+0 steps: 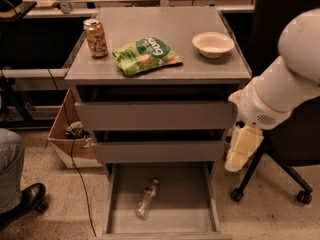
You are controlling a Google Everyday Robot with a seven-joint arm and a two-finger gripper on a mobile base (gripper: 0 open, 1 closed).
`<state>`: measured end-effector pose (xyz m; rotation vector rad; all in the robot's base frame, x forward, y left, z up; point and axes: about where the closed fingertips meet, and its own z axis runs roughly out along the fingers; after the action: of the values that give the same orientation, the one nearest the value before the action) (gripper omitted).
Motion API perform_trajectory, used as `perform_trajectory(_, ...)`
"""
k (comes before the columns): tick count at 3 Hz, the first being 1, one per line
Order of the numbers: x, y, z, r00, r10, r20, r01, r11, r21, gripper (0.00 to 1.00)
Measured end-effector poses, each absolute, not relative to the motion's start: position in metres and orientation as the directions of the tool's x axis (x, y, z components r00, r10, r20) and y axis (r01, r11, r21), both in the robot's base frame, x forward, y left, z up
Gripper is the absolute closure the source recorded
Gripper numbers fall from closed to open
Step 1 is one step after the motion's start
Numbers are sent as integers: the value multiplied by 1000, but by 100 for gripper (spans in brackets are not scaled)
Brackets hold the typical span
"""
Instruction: Pick water bottle from bottom drawer and place on counter
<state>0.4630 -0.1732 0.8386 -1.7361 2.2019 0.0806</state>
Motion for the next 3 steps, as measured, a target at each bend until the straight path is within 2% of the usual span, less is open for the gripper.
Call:
perform_trajectory(1,481,-139,749,-211,-926,-313,-955,264,-138,0)
perform_trajectory(2,489,-123,702,-253,-917,-309,-948,298,-108,0)
perform_trajectory(3,490,-123,701,-262,-913,-313,-945,309,-108,0)
